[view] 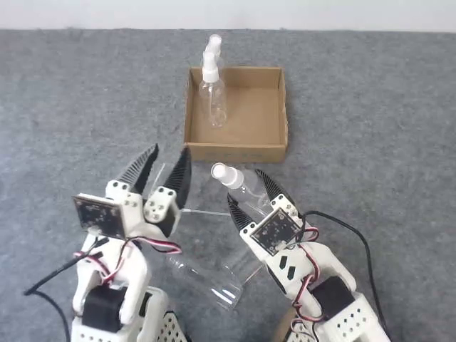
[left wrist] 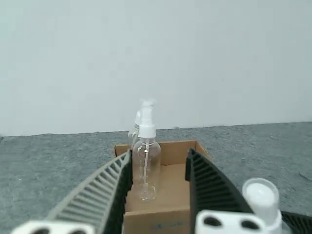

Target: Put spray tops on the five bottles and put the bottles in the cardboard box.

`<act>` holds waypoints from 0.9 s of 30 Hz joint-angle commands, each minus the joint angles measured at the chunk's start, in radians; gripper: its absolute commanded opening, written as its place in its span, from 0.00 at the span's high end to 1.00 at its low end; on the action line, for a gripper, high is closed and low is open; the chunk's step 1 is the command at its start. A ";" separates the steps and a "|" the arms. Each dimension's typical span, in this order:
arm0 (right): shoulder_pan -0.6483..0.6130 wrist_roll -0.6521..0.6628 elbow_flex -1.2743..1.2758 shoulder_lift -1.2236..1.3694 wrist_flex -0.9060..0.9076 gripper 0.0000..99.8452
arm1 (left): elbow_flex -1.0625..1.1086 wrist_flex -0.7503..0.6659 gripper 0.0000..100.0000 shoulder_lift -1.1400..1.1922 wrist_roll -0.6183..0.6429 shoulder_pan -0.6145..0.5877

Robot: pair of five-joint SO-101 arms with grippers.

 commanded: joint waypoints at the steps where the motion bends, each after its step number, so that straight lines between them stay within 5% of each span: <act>1: 0.004 -0.049 0.011 -0.033 -0.012 0.90 | -0.051 -0.003 0.83 -0.017 0.072 -0.035; 11: -0.067 -0.061 0.005 -0.033 -0.012 0.90 | 0.145 -0.227 0.83 -0.017 0.021 0.032; 27: -0.062 -0.063 -0.006 -0.033 -0.008 0.90 | 0.217 -0.190 0.83 -0.017 -0.144 0.270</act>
